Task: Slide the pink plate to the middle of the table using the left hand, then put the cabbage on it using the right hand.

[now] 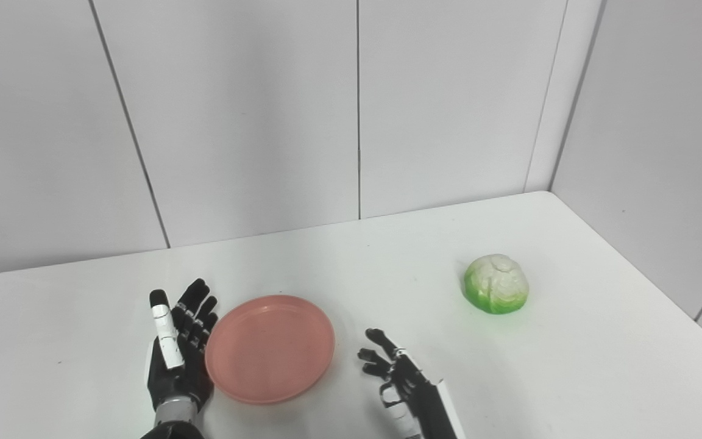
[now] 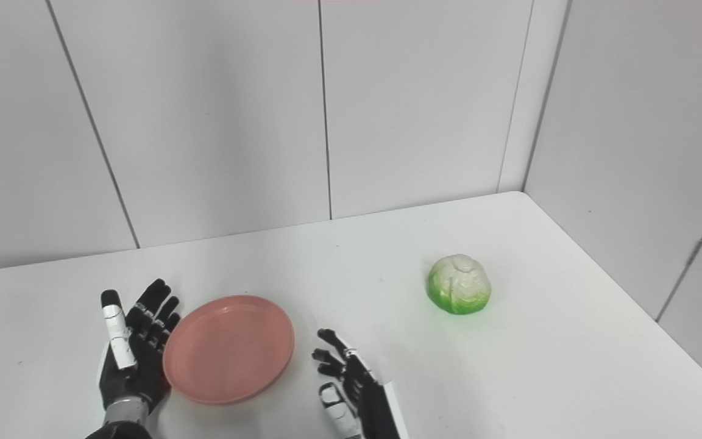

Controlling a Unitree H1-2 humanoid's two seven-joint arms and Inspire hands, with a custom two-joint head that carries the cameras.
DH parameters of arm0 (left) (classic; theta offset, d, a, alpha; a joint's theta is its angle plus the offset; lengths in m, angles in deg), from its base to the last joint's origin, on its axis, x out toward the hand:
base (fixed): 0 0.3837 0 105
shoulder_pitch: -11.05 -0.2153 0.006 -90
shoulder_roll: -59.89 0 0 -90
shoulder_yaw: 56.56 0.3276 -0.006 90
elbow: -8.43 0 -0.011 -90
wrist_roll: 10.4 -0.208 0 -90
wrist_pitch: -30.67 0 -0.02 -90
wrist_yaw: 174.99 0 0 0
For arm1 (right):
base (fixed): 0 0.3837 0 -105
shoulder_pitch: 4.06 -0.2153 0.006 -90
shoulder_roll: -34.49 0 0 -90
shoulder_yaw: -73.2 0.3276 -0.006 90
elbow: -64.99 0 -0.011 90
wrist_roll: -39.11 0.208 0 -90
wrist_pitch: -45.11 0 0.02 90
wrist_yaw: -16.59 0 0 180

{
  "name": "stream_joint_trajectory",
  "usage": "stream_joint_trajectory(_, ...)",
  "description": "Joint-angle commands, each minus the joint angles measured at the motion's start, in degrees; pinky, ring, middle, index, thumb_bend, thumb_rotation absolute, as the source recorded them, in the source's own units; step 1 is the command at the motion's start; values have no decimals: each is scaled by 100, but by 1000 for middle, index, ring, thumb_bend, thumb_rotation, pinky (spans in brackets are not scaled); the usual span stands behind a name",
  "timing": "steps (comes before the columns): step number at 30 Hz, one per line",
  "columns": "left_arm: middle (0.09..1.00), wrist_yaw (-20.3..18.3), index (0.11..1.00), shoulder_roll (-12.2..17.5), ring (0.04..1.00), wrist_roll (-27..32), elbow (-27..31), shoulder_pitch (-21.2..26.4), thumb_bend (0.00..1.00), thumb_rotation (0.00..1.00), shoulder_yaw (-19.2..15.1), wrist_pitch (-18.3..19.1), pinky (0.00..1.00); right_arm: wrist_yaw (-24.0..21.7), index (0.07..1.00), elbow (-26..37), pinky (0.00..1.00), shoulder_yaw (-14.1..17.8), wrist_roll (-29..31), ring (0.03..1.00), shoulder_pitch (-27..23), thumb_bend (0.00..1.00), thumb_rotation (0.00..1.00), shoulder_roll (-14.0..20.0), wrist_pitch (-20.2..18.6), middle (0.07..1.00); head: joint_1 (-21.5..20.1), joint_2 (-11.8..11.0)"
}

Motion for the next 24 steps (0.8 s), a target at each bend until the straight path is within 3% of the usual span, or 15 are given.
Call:
stream_joint_trajectory(1,867,63,710,40,878,-44,-125,-57,971,902,11,153,965,98,840,14,795,0,-72,818,43,700,904,-189,41,895,-104,36)
stream_joint_trajectory(6,857,45,697,113,868,-39,-262,-33,978,893,-41,61,928,252,834,-165,772,13,-213,800,-75,681,887,-246,198,882,-332,28)
stream_joint_trajectory(12,846,-36,678,164,873,-81,-308,-59,996,901,-10,-28,912,405,827,-80,752,23,-368,796,-40,647,874,-240,241,875,-307,-14)
stream_joint_trajectory(15,853,-82,690,193,878,-71,-303,-81,997,905,10,-24,910,439,838,372,769,36,-509,809,47,639,870,-226,18,875,-246,-26)
stream_joint_trajectory(18,849,-80,696,209,872,-49,-302,-82,993,898,-1,16,908,514,844,845,773,115,-911,816,35,675,963,-179,-169,870,-235,-38)
stream_joint_trajectory(24,841,-102,737,259,864,-36,-442,-32,982,884,-40,-11,909,517,836,1419,725,516,-1802,814,-301,748,1000,161,-523,873,-170,-93)
